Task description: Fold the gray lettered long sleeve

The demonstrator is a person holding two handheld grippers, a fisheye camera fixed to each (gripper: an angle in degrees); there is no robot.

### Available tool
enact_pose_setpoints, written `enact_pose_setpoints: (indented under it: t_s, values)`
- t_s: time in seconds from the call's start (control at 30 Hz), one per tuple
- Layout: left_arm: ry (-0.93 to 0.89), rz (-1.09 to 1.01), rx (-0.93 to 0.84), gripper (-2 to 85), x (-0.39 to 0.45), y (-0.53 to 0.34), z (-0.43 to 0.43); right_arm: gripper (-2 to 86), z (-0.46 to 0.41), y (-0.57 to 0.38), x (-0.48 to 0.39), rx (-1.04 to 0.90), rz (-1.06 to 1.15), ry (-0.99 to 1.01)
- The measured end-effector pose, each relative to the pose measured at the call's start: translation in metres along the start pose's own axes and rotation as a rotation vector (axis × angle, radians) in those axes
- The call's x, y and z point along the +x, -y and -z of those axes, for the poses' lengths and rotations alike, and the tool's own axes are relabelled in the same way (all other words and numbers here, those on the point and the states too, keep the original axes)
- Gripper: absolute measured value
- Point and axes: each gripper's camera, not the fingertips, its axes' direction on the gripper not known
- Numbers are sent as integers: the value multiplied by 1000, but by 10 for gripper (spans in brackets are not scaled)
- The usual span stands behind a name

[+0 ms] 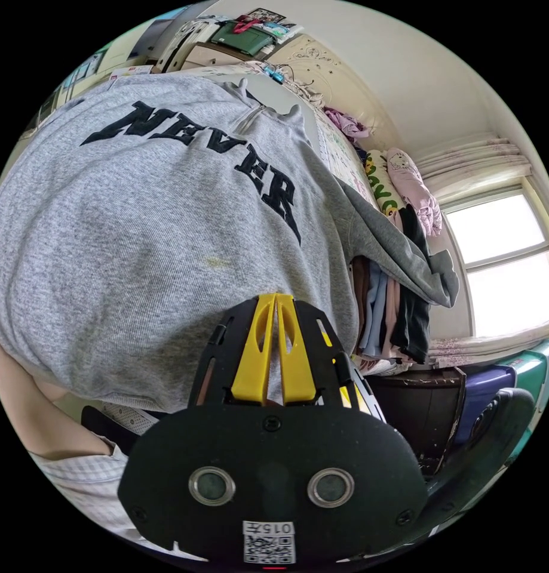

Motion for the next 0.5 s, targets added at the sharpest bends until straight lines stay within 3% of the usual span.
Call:
enact_pose_setpoints:
  t_s: [0.5]
  values:
    - [11,-22,5,-9,4,4,1,-10,-10,26,-2,9,-20,14]
